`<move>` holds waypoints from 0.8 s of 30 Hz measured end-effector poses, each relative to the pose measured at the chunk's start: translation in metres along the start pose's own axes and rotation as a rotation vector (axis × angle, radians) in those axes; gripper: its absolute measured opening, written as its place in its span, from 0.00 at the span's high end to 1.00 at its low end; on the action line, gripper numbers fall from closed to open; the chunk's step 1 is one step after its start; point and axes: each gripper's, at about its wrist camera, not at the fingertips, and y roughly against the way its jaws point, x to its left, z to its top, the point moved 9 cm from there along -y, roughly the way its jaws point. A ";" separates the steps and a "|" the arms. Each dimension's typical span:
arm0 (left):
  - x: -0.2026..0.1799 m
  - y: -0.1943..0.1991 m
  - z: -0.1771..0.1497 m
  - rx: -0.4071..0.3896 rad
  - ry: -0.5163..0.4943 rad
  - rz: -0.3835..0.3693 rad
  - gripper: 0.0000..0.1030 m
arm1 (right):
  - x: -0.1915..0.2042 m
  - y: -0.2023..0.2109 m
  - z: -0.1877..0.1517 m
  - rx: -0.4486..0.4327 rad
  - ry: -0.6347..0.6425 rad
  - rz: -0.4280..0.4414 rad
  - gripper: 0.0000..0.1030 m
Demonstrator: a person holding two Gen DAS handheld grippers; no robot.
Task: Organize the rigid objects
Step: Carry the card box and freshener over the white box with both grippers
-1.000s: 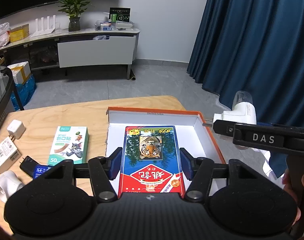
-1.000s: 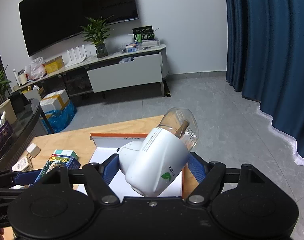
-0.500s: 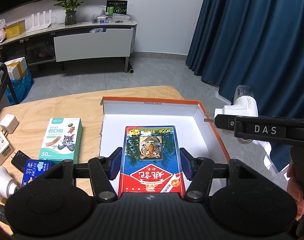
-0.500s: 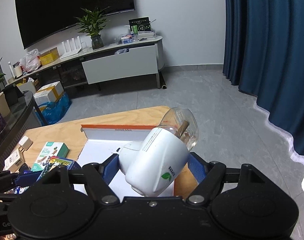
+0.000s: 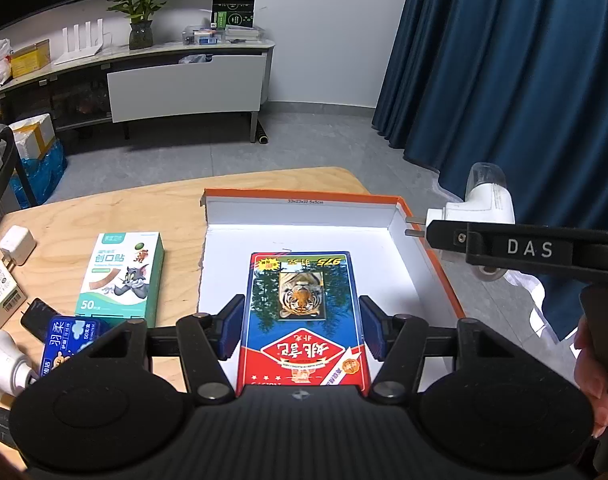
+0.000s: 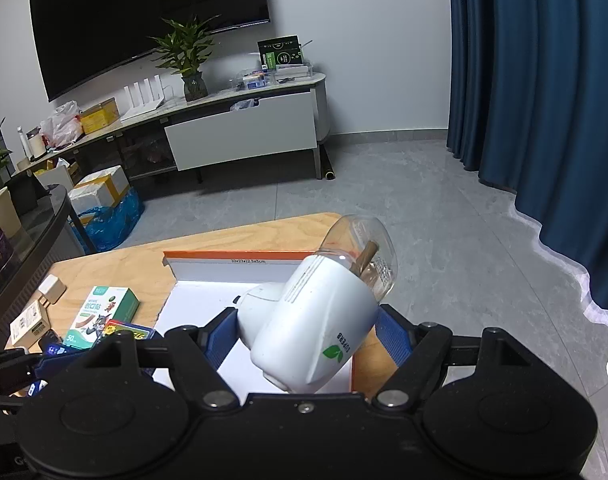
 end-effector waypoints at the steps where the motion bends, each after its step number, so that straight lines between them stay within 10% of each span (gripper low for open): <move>1: 0.000 0.000 0.000 -0.001 0.001 0.000 0.42 | 0.000 0.000 0.000 0.001 -0.001 0.002 0.14; 24: 0.000 0.000 0.000 -0.008 0.000 -0.001 0.42 | 0.004 -0.001 0.000 0.001 0.006 0.013 0.14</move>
